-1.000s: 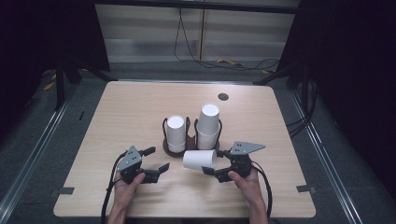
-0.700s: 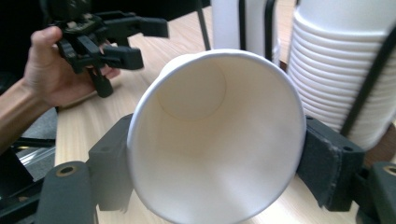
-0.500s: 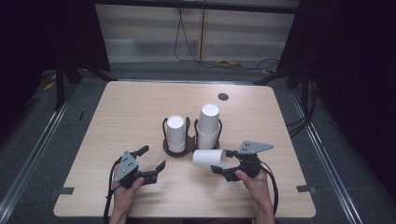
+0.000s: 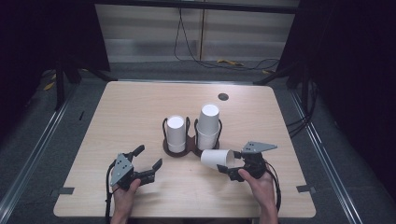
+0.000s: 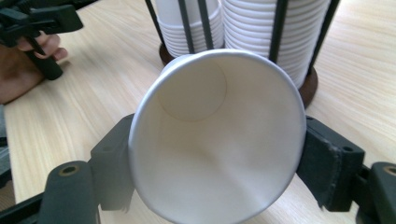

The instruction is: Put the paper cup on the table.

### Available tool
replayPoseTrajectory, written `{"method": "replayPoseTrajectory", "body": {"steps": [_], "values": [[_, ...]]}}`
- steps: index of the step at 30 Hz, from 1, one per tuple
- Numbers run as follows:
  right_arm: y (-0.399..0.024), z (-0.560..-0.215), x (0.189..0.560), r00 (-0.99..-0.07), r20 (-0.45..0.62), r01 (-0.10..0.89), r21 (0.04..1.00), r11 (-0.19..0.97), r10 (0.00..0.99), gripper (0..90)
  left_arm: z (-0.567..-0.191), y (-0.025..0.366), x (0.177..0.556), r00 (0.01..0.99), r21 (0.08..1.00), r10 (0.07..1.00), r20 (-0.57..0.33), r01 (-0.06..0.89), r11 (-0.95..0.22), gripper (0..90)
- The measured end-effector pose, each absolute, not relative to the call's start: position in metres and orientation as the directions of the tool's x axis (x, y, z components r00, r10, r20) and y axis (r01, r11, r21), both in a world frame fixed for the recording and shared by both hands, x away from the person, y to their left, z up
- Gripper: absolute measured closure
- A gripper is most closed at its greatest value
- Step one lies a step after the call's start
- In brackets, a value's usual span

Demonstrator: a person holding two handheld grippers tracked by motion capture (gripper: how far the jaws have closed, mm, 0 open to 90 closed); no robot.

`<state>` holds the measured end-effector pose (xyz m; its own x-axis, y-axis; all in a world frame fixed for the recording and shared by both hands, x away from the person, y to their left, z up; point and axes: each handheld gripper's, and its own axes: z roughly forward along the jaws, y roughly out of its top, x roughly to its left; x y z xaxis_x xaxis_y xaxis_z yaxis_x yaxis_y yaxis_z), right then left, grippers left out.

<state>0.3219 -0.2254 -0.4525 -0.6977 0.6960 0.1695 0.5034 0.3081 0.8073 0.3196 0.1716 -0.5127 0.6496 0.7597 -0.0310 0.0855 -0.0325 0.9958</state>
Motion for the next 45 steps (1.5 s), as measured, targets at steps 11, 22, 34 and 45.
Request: {"method": "replayPoseTrajectory", "body": {"steps": [11,22,34,45], "values": [[-0.235,-0.435,0.325,-0.638,0.147,0.553,0.771,0.317,0.756,23.6,-0.513,0.169,0.318,0.622,0.996,0.782,-0.028,0.080,-0.029,15.6],[-0.245,-0.420,0.339,-0.591,0.101,0.614,0.700,0.365,0.800,23.6,-0.513,0.171,0.318,0.632,0.997,0.774,-0.031,0.075,-0.022,15.5],[-0.255,-0.390,0.362,-0.566,0.044,0.629,0.668,0.397,0.823,23.8,-0.513,0.171,0.317,0.636,0.997,0.771,-0.025,0.068,-0.024,15.6],[-0.261,-0.376,0.392,-0.558,-0.025,0.683,0.555,0.475,0.830,23.8,-0.513,0.171,0.318,0.637,0.997,0.770,-0.022,0.070,-0.029,15.6]]}}
